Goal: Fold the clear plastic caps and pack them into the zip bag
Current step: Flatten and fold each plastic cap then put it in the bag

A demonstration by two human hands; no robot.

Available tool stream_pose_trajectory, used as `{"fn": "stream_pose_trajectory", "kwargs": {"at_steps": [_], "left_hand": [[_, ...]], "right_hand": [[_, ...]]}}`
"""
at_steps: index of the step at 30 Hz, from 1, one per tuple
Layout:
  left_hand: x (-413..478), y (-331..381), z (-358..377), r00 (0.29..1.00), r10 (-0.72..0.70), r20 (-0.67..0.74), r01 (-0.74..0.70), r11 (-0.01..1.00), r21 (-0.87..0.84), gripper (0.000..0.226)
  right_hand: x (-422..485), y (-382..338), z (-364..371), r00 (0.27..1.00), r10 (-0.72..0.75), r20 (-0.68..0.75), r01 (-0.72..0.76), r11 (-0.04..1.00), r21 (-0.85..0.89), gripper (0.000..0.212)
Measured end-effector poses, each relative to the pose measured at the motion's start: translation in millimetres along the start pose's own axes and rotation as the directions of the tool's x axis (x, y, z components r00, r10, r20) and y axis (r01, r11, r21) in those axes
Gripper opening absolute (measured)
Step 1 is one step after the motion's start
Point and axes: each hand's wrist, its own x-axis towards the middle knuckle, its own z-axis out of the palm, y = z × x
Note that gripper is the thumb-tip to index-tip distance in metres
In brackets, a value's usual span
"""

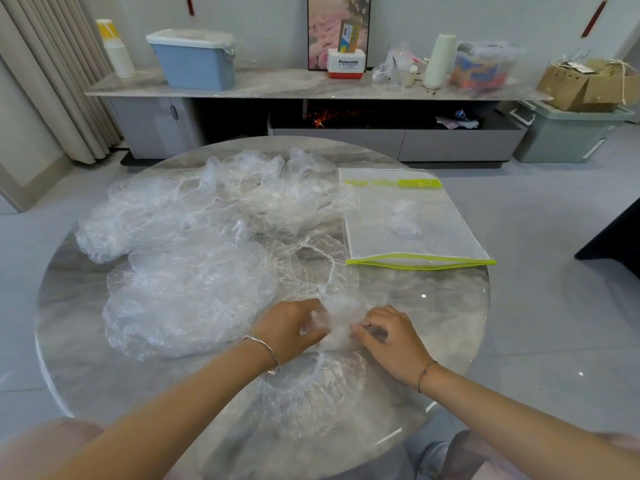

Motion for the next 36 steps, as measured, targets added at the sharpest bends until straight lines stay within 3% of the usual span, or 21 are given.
{"fn": "stream_pose_trajectory", "kwargs": {"at_steps": [5,7,9,11,12,15,17,19,21,23,25,28,32,34,36], "left_hand": [[4,2,9,0.992,-0.106,-0.066,0.1,0.99,-0.097,0.039],[4,2,11,0.976,0.045,-0.212,-0.042,0.999,0.02,0.043],[7,3,14,0.898,0.321,-0.299,-0.256,0.937,0.237,0.038],[9,2,21,0.823,0.523,-0.221,-0.423,0.824,0.377,0.033],[10,-1,26,0.822,0.548,-0.152,-0.456,0.795,0.4,0.034],[6,-12,37,0.924,0.379,0.058,-0.368,0.833,0.413,0.055],[6,-15,37,0.948,0.271,0.168,-0.317,0.862,0.395,0.066],[9,-14,36,0.94,0.249,0.234,-0.319,0.884,0.342,0.08],[11,-13,38,0.938,0.237,0.255,-0.311,0.899,0.309,0.09],[13,-11,39,0.936,0.237,0.262,-0.313,0.899,0.307,0.092],[15,-12,39,0.934,0.241,0.263,-0.316,0.901,0.297,0.086],[18,-12,37,0.939,0.247,0.238,-0.314,0.898,0.308,0.075],[21,-10,35,0.958,0.269,0.098,-0.286,0.911,0.298,0.053],[24,-8,32,0.956,0.294,-0.016,-0.278,0.918,0.284,0.039],[27,-5,29,0.949,0.307,-0.075,-0.28,0.927,0.248,0.034]], "right_hand": [[3,6,-2,0.975,0.222,-0.01,-0.222,0.975,-0.02,0.024],[5,6,-4,0.956,0.292,-0.004,-0.292,0.956,0.016,0.031],[8,6,-4,0.94,0.341,-0.01,-0.34,0.939,0.045,0.034],[10,6,-4,0.929,0.371,-0.022,-0.368,0.927,0.07,0.034],[10,6,-5,0.924,0.381,-0.031,-0.377,0.921,0.1,0.034],[10,4,-6,0.911,0.411,-0.047,-0.394,0.897,0.203,0.025],[8,2,-7,0.937,0.333,-0.108,-0.318,0.939,0.133,0.024],[6,0,-9,0.98,0.094,-0.176,-0.11,0.991,-0.081,0.033],[7,-2,-13,0.974,-0.19,-0.122,0.15,0.949,-0.277,0.034],[9,-3,-16,0.935,-0.353,-0.019,0.32,0.869,-0.378,0.024],[9,-1,-18,0.929,-0.364,0.069,0.359,0.839,-0.41,0.025],[7,8,-20,0.965,-0.218,0.144,0.26,0.858,-0.444,0.043],[8,15,-23,0.966,-0.139,0.22,0.229,0.855,-0.466,0.065],[10,14,-23,0.973,-0.127,0.195,0.204,0.869,-0.452,0.06],[11,14,-23,0.986,-0.125,0.11,0.158,0.908,-0.389,0.037]]}}
